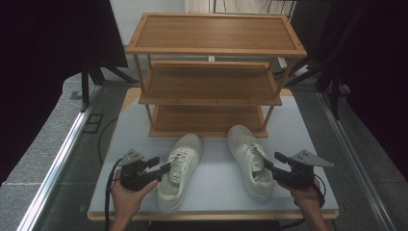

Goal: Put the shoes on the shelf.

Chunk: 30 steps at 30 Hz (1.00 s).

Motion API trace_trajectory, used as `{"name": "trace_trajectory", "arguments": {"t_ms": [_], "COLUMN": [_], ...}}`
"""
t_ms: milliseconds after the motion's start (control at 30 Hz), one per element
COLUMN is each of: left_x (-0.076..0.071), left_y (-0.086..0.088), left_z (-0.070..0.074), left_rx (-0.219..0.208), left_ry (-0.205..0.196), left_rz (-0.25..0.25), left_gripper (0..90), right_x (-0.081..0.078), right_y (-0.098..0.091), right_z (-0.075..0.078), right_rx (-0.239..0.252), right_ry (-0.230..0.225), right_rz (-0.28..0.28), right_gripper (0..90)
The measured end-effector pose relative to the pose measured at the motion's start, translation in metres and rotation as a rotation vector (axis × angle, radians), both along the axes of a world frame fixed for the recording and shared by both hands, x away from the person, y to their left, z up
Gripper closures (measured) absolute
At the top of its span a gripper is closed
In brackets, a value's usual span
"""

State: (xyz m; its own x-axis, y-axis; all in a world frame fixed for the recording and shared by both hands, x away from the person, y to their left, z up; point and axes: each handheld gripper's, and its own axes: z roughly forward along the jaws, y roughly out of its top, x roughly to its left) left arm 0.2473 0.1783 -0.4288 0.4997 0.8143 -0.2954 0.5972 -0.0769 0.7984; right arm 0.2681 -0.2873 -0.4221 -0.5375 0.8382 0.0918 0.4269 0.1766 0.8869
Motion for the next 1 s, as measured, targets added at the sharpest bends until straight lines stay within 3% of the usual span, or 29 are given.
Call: {"name": "trace_trajectory", "arguments": {"t_ms": [200,233,367,533,600,733,833,1000], "left_x": [0.012,0.017,0.023,0.026,0.029,0.032,0.035,0.035], "left_y": [-0.010,-0.014,-0.022,-0.026,-0.031,-0.031,-0.037,-0.037], "left_z": [-0.008,-0.011,-0.015,-0.017,-0.023,-0.024,-0.025,-0.025], "left_rx": [0.060,0.085,0.118,0.128,0.158,0.138,0.177,0.183], "left_ry": [0.028,0.036,0.034,0.034,0.041,0.044,0.023,0.008], "left_rz": [0.012,0.022,0.024,0.032,0.035,0.051,0.057,0.061], "left_gripper": [46.1,46.6,48.7,50.9,52.9,53.4,55.1,62.1], "right_x": [0.012,0.013,0.020,0.028,0.033,0.042,0.051,0.056], "right_y": [0.009,0.010,0.013,0.017,0.021,0.027,0.031,0.034], "right_z": [-0.003,-0.004,-0.006,-0.010,-0.014,-0.020,-0.021,-0.025], "right_rx": [-0.033,-0.041,-0.058,-0.086,-0.108,-0.134,-0.122,-0.134], "right_ry": [0.019,0.019,0.026,0.036,0.043,0.051,0.054,0.063], "right_rz": [0.008,0.007,0.003,-0.005,-0.007,-0.022,-0.038,-0.042], "right_gripper": [44.8,44.8,45.0,45.6,47.4,49.7,52.3,61.1]}}
